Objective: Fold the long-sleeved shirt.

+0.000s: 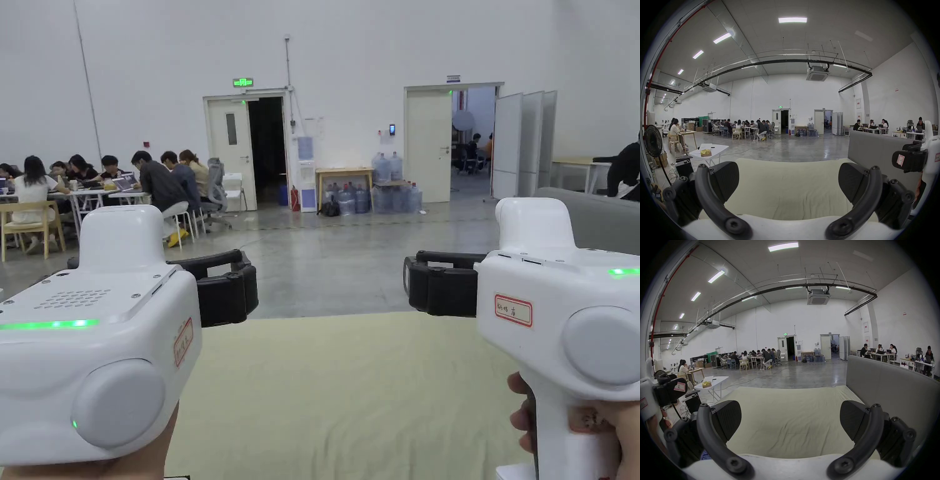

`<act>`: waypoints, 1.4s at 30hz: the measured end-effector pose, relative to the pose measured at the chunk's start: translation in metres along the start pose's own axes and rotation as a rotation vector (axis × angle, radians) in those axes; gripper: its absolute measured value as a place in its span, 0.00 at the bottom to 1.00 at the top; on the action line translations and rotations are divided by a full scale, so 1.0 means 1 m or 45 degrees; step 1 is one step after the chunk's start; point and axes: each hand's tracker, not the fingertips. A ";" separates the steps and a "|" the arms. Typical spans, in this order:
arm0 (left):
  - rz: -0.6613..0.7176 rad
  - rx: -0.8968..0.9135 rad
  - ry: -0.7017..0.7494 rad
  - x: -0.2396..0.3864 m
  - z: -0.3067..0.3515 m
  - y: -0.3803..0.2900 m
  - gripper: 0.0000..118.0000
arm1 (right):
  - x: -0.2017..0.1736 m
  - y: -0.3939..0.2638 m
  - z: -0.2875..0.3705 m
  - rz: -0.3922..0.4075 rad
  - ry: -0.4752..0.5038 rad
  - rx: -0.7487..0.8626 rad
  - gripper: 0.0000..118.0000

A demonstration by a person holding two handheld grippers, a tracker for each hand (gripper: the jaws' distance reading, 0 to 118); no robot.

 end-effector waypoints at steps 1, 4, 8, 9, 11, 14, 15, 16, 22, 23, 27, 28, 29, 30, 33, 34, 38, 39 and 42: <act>0.000 -0.001 -0.001 0.000 0.000 0.000 1.00 | 0.000 0.000 0.000 -0.001 -0.001 0.000 1.00; 0.001 0.001 -0.002 0.000 0.001 0.000 1.00 | 0.001 0.000 0.000 0.000 0.001 -0.002 1.00; -0.001 0.003 -0.004 0.001 0.002 0.001 1.00 | 0.001 0.000 0.000 0.005 0.002 -0.006 1.00; -0.002 0.004 -0.006 0.001 0.002 0.001 1.00 | 0.001 -0.001 0.000 0.006 0.001 -0.001 1.00; -0.004 0.004 -0.007 0.001 0.002 0.001 1.00 | 0.001 -0.001 0.001 0.006 0.000 0.002 1.00; -0.009 0.003 -0.010 0.002 0.002 0.002 1.00 | 0.001 -0.002 -0.001 0.017 -0.005 -0.010 1.00; -0.013 0.003 -0.012 0.003 0.002 0.002 1.00 | 0.001 -0.003 0.000 0.015 -0.008 -0.008 1.00; -0.016 0.004 -0.013 0.003 0.002 0.002 1.00 | 0.002 -0.004 0.000 0.012 0.002 -0.004 1.00; -0.014 0.006 -0.012 0.003 0.003 0.003 1.00 | 0.000 -0.002 0.001 0.008 0.020 -0.003 1.00; -0.012 0.005 -0.012 0.003 0.003 0.003 1.00 | -0.002 -0.002 0.001 0.024 0.017 -0.004 1.00; -0.010 0.000 -0.028 0.005 0.003 0.002 1.00 | -0.005 -0.003 0.001 0.042 0.009 0.003 1.00; -0.014 0.001 -0.029 0.006 0.003 0.002 1.00 | -0.005 -0.003 0.001 0.037 0.013 0.001 1.00; -0.018 0.003 -0.028 0.006 0.003 0.002 1.00 | -0.005 -0.004 0.001 0.033 0.015 -0.001 1.00; -0.021 0.005 -0.028 0.007 0.003 0.002 1.00 | -0.005 -0.004 0.001 0.031 0.014 -0.002 1.00; -0.027 0.004 -0.033 0.007 0.004 0.003 1.00 | -0.004 -0.006 -0.001 0.030 0.004 -0.008 1.00; -0.026 0.006 -0.033 0.007 0.004 0.003 1.00 | -0.003 -0.006 -0.001 0.026 0.002 -0.009 1.00; -0.023 0.009 -0.029 0.007 0.004 0.004 1.00 | 0.001 -0.006 -0.002 -0.005 0.009 -0.017 1.00; -0.022 0.008 -0.029 0.007 0.004 0.004 1.00 | 0.002 -0.006 -0.002 -0.010 0.009 -0.017 1.00; -0.023 0.003 -0.028 0.008 0.003 0.002 1.00 | 0.003 -0.005 -0.002 -0.008 0.004 -0.017 1.00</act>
